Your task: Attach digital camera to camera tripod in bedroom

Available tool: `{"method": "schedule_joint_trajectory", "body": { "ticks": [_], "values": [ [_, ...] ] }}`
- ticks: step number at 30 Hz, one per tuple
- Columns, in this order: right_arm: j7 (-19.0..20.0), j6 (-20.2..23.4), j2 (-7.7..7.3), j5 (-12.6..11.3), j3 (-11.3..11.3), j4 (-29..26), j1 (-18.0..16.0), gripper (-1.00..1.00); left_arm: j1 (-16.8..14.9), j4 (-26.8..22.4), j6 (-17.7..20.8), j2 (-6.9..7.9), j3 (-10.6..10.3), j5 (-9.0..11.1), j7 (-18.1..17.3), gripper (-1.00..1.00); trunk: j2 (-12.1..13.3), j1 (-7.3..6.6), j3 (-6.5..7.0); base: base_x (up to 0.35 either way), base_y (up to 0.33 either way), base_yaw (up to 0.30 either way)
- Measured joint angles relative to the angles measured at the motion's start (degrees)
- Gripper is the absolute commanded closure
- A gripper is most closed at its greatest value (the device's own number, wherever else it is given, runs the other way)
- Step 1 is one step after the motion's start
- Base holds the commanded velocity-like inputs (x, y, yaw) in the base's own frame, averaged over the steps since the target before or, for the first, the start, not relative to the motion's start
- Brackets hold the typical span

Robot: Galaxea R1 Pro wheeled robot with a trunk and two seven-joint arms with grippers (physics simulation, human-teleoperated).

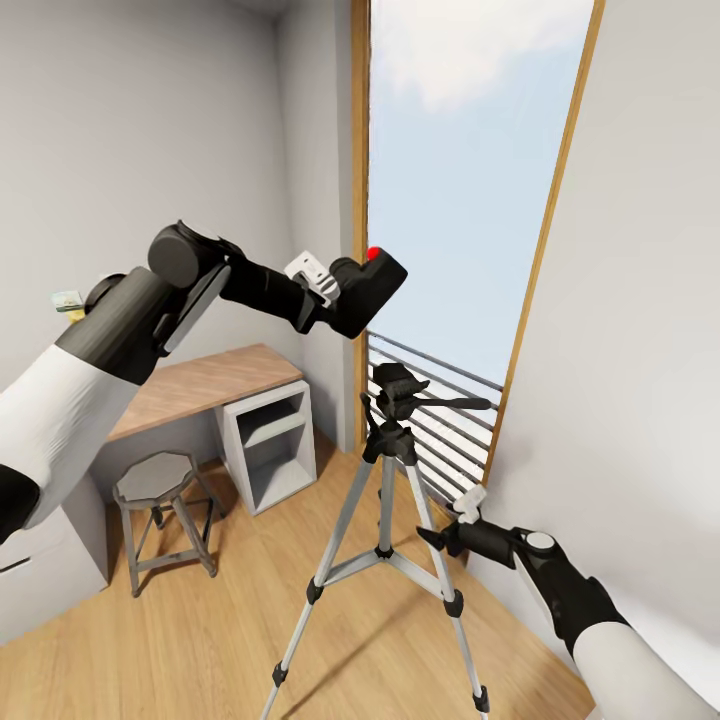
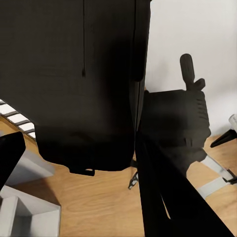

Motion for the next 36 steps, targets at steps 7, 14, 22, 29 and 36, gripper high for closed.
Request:
{"method": "schedule_joint_trajectory", "body": {
  "ticks": [7,14,22,29,36],
  "values": [
    [-0.4,0.0,0.12,0.1,0.0,1.2,-0.1,-1.00,0.0,0.1,0.0,-0.40,0.0,0.0,-0.1,1.00,0.0,0.00,0.00,0.000,0.000,0.000],
    [-1.7,-0.7,0.15,0.3,0.0,2.7,-0.1,-1.00,-0.1,0.9,-0.2,-0.95,-1.3,0.0,-3.0,1.00,0.0,0.00,0.00,0.000,0.000,0.000],
    [-3.9,-4.0,0.85,1.7,0.0,4.2,-0.1,-1.00,-0.4,1.7,-0.9,-1.14,-3.6,-0.3,-5.9,1.00,0.0,0.00,0.00,0.000,0.000,0.000],
    [-5.0,-5.2,1.58,3.6,0.0,5.4,-0.2,-1.00,-1.3,2.1,-0.6,-1.45,-4.3,-0.2,-7.2,1.00,0.0,0.00,0.00,0.000,0.000,0.000],
    [-6.5,-5.4,1.97,5.6,-0.1,5.8,-0.5,-1.00,-2.1,3.8,-0.2,-2.64,-5.0,-0.2,-8.0,1.00,0.0,0.00,0.00,0.000,0.000,0.000]
  ]
}}
